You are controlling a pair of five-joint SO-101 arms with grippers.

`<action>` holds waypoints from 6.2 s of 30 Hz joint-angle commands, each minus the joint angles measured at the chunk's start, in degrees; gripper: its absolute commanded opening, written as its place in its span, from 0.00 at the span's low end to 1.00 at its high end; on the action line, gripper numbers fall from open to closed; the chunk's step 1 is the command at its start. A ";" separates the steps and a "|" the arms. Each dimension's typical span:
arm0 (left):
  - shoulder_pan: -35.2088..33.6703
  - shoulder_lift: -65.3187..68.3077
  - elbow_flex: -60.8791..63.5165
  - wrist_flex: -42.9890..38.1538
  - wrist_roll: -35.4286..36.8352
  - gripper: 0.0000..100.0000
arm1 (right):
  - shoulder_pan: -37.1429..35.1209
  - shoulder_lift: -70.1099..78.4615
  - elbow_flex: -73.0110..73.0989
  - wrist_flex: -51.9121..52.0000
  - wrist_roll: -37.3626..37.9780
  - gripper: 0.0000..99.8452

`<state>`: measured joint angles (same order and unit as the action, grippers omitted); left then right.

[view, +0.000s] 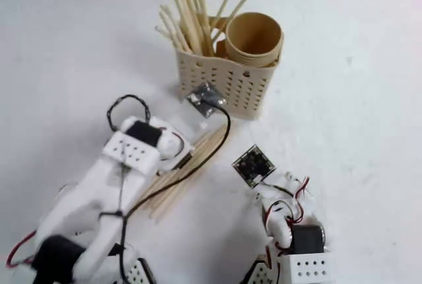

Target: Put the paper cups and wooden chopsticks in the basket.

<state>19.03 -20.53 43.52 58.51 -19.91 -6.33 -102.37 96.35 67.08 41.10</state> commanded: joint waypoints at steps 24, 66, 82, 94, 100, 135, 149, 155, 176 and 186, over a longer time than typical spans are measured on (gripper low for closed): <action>-9.01 22.37 -5.45 -3.52 -0.26 0.14 | -0.40 -0.22 0.53 0.31 0.53 0.02; -10.33 -12.18 -46.77 26.46 8.79 0.02 | -0.40 -0.22 0.53 0.31 0.53 0.02; -3.38 -7.52 -55.91 -18.20 22.86 0.02 | -0.40 -0.22 0.53 0.31 0.53 0.02; -3.56 17.98 -69.98 -22.51 23.12 0.03 | -0.40 -0.22 0.53 0.31 0.53 0.02; -3.38 19.91 -71.21 -18.29 23.12 0.03 | -0.40 -0.22 0.53 0.31 0.62 0.02; -1.71 -0.57 -70.77 26.73 23.74 0.17 | -0.40 -0.22 0.53 0.13 0.53 0.02; -4.62 -4.44 -47.38 33.93 16.88 0.17 | -0.40 -0.22 0.53 -0.04 0.35 0.02; -6.73 -4.53 -26.02 15.82 14.77 0.17 | -0.04 -0.22 0.53 0.40 0.35 0.02; -9.01 -4.44 2.02 -15.74 14.95 0.17 | -0.04 -0.22 0.53 0.40 0.35 0.02; -6.90 -3.91 5.36 -19.96 14.51 0.18 | -0.04 -0.22 0.53 0.40 0.35 0.02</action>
<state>10.68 -23.34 47.82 42.24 -4.62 -6.24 -102.37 96.35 67.08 41.10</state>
